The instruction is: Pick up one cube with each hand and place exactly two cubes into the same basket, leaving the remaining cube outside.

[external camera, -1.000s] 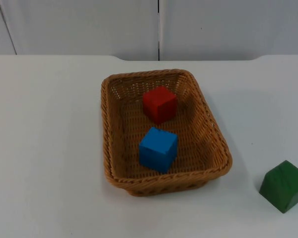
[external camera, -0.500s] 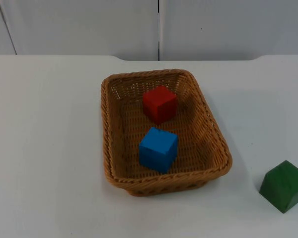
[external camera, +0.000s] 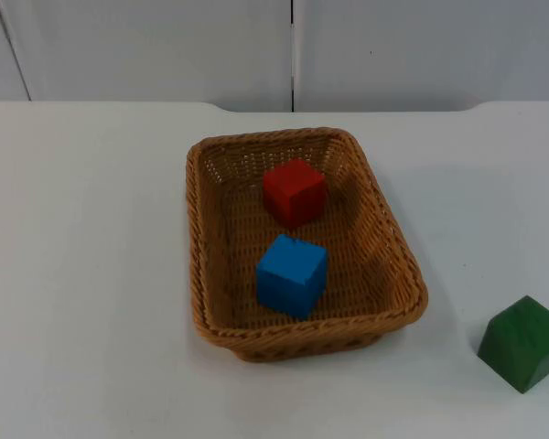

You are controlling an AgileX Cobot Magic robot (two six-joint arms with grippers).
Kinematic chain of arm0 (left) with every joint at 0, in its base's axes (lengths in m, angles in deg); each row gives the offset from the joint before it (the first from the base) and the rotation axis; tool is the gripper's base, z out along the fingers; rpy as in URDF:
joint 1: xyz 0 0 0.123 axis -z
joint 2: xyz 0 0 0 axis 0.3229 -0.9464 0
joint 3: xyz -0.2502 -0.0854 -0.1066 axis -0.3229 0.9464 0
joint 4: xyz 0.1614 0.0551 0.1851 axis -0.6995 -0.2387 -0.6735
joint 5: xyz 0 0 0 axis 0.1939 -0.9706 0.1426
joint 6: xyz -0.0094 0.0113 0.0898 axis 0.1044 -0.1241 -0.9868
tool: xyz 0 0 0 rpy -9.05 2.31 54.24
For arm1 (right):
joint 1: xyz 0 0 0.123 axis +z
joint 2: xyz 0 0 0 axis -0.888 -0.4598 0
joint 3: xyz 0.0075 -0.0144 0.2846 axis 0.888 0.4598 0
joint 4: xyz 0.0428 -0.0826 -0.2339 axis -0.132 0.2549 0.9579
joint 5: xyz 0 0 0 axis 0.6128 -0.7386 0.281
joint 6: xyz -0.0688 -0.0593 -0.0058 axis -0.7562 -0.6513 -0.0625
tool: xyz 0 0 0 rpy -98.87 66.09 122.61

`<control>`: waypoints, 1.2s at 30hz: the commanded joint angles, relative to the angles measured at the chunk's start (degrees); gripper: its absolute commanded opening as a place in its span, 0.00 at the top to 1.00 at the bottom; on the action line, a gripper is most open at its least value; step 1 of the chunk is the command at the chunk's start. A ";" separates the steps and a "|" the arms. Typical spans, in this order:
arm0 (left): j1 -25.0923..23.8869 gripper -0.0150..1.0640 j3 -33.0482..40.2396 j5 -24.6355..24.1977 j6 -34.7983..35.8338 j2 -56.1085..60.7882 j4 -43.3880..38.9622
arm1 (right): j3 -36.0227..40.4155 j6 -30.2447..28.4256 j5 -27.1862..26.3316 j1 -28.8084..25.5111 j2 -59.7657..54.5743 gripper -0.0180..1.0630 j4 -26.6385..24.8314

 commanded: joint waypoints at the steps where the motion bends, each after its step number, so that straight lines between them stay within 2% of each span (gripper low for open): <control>1: -0.09 0.01 0.26 -0.09 0.40 0.25 -0.13 | 0.09 0.16 0.04 -0.06 0.23 0.01 -0.12; 24: -0.09 0.01 0.26 -0.09 0.40 0.25 -0.13 | 0.09 0.16 -0.05 -0.42 0.23 0.01 -0.12; 30: -0.09 0.01 0.26 -0.09 0.40 0.25 -0.13 | 0.09 0.16 -0.05 -3.28 0.23 0.01 -0.12; 36: -0.09 0.01 0.26 -0.09 0.40 0.25 -0.13 | 0.09 0.16 -0.05 -8.54 0.23 0.01 -0.12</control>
